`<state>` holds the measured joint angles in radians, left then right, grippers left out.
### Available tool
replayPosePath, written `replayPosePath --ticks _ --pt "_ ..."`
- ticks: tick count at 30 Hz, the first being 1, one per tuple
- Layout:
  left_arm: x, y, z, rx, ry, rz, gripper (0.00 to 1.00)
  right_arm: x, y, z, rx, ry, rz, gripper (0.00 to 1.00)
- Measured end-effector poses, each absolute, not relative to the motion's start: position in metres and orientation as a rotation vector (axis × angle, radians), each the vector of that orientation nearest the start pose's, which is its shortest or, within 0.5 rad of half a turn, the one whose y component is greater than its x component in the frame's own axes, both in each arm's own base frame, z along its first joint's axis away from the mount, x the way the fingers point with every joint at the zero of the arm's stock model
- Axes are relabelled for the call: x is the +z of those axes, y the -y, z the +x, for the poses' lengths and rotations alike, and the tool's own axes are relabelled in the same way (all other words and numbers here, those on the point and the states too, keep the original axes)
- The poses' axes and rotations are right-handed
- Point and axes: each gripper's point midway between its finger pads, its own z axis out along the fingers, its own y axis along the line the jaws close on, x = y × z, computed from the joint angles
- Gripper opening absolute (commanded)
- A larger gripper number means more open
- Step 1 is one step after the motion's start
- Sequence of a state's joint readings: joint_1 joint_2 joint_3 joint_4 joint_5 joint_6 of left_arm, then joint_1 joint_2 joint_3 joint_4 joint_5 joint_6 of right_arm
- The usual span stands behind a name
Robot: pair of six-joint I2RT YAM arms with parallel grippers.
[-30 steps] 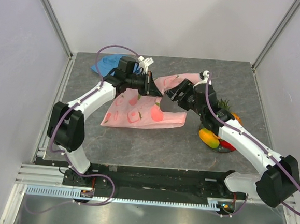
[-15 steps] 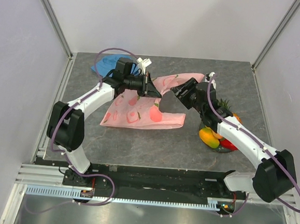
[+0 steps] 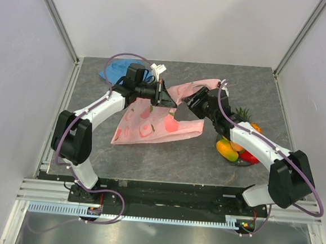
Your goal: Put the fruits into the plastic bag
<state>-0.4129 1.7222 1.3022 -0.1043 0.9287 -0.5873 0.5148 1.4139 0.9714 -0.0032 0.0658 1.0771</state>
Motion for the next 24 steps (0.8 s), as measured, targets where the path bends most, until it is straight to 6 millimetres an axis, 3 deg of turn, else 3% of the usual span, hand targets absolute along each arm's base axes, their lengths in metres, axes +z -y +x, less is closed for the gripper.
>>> replayPosePath --ticks 5,7,12,15,24 --pt "0.220 0.317 0.327 -1.567 -2.201 0.455 0.03 0.184 -0.255 0.378 0.951 -2.102 0.605 0.17" --pt "0.220 0.318 0.326 -1.571 -2.202 0.460 0.11 0.182 -0.259 0.378 0.972 -2.113 0.593 0.00" --pt "0.220 0.318 0.325 -1.578 -2.204 0.458 0.38 0.185 -0.262 0.378 0.992 -2.107 0.587 0.00" --pt "0.219 0.318 0.325 -1.573 -2.208 0.454 0.50 0.187 -0.262 0.379 0.993 -2.100 0.580 0.00" --pt "0.209 0.316 0.329 -1.509 -2.258 0.406 0.67 0.205 -0.263 0.378 1.005 -2.048 0.511 0.00"
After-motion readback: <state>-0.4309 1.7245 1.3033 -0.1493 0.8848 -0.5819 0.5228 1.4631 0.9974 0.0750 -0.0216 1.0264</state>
